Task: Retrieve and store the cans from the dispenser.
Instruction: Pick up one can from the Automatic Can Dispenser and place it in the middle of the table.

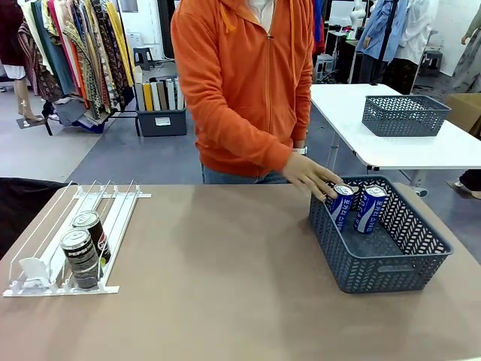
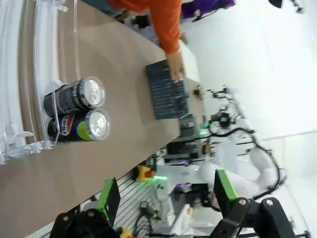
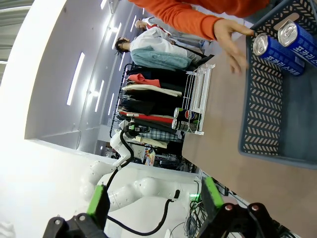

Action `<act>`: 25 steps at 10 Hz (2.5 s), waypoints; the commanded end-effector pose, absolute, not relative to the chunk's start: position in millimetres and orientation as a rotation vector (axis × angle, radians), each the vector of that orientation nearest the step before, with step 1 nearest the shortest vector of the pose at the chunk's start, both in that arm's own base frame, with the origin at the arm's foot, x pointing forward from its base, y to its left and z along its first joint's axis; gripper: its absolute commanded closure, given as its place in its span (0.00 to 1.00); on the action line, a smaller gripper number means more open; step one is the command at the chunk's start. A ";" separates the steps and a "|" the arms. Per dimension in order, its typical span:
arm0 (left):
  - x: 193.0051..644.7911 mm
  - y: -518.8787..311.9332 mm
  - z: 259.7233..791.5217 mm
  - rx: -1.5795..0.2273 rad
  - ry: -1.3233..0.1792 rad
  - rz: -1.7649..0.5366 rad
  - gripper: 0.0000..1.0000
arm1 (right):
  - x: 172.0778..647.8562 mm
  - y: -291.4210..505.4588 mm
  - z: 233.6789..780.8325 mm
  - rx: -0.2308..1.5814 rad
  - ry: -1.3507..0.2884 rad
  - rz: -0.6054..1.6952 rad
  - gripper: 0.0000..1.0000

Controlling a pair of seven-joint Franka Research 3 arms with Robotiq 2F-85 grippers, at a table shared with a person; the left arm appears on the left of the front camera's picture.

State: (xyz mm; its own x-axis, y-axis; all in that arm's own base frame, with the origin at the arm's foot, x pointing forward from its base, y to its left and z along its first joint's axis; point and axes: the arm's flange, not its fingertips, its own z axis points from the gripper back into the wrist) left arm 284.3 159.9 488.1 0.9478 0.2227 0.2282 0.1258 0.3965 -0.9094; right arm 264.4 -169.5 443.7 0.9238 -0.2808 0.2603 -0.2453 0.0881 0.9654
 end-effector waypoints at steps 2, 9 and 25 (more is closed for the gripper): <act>304.8 73.5 550.2 -0.530 -0.220 -0.023 0.00 | 265.7 -169.1 448.1 1.508 -0.443 -0.027 0.00; 345.3 -48.6 547.4 -0.015 -0.209 -0.126 0.00 | 265.7 -169.1 448.1 1.508 -0.443 -0.027 0.00; 397.6 -77.7 403.7 -0.032 0.049 0.043 0.00 | 265.7 -169.1 448.1 1.508 -0.443 -0.027 0.00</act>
